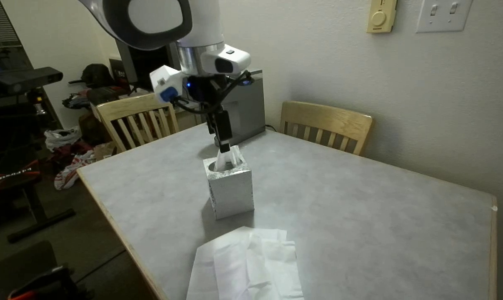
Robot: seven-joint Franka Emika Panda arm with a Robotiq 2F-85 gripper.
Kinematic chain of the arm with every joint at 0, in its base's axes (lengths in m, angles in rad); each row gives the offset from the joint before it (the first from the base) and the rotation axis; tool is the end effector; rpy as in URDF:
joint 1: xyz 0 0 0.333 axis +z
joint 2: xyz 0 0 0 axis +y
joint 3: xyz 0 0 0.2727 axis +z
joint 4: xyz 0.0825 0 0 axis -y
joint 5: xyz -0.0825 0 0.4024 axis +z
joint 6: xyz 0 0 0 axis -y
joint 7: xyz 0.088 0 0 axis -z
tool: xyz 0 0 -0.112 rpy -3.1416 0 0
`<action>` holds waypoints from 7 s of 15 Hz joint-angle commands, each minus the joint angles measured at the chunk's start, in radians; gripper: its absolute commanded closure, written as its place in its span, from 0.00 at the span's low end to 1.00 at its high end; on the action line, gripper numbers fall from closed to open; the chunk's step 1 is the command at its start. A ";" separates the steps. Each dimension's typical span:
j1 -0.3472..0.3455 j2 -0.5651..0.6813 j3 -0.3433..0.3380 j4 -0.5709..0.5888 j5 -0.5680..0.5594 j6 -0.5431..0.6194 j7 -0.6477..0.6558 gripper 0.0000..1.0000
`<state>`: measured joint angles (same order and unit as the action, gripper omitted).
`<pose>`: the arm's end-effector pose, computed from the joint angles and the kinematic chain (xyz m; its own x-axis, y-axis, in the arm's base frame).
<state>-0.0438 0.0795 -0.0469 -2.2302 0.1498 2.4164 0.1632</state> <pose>0.5542 -0.0492 0.2864 0.9308 -0.3562 0.0821 -0.3454 -0.9306 -0.1216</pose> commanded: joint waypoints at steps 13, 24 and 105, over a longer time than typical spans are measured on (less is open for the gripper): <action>-0.015 0.152 0.021 0.108 0.081 -0.105 -0.403 0.00; -0.024 0.165 0.032 0.116 0.076 -0.101 -0.418 0.55; -0.126 0.360 -0.163 0.072 -0.111 0.018 0.110 0.60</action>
<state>-0.1752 0.4554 -0.2064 -2.1654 0.0272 2.4341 0.2910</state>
